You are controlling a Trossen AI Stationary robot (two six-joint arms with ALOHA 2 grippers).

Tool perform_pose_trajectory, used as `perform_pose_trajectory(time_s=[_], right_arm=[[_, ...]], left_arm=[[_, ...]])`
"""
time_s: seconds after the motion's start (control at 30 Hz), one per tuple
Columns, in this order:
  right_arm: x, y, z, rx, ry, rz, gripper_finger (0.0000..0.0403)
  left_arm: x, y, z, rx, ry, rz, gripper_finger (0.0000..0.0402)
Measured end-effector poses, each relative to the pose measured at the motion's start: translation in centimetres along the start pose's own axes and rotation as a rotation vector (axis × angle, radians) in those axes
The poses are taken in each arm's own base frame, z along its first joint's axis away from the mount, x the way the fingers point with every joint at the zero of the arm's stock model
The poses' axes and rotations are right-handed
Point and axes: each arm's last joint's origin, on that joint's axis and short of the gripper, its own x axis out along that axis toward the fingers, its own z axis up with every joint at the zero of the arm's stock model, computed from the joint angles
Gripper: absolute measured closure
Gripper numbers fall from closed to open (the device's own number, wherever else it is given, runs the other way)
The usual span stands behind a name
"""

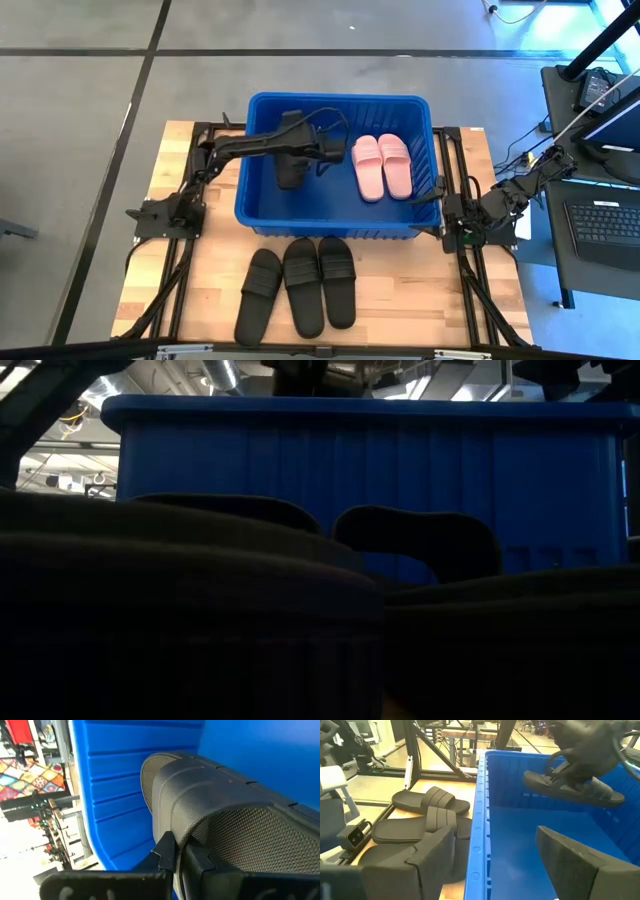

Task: Pick and place slides into bin
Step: Put the black slipper into the blue bin

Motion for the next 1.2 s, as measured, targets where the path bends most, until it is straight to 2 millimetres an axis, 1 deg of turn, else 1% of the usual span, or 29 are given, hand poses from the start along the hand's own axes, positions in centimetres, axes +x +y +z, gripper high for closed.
perform_pose_trajectory(time_s=[0.2, 0.33, 0.5, 0.73, 1.0, 1.07, 1.2], right_arm=[[0.0, -0.2, 0.0, 0.027, -0.008, -0.079, 0.0118], [0.0, -0.3, 0.1, 0.027, -0.012, -0.102, 0.0118], [0.0, -0.3, 0.1, 0.028, -0.013, -0.102, 0.0118], [0.0, -0.3, 0.1, 0.029, -0.014, -0.102, 0.0118], [0.0, -0.3, 0.1, 0.049, -0.015, -0.103, 0.0118], [0.0, -0.3, 0.1, 0.053, -0.015, -0.104, 0.0118], [0.0, -0.3, 0.1, 0.053, -0.015, -0.104, 0.0118]], left_arm=[[1.5, 1.4, 0.1, -0.053, 0.023, -0.005, 0.0396], [1.9, 1.3, 0.1, -0.042, 0.029, -0.012, 0.0396], [2.9, 0.0, 0.0, 0.006, 0.051, -0.017, 0.0396], [5.1, -2.4, -0.5, 0.082, 0.089, -0.014, 0.0396], [7.3, -4.9, -0.4, 0.151, 0.057, -0.019, 0.0396], [7.7, -5.4, -0.4, 0.171, 0.045, -0.016, 0.0396], [8.5, -5.6, -0.7, 0.186, 0.061, -0.013, 0.0396]])
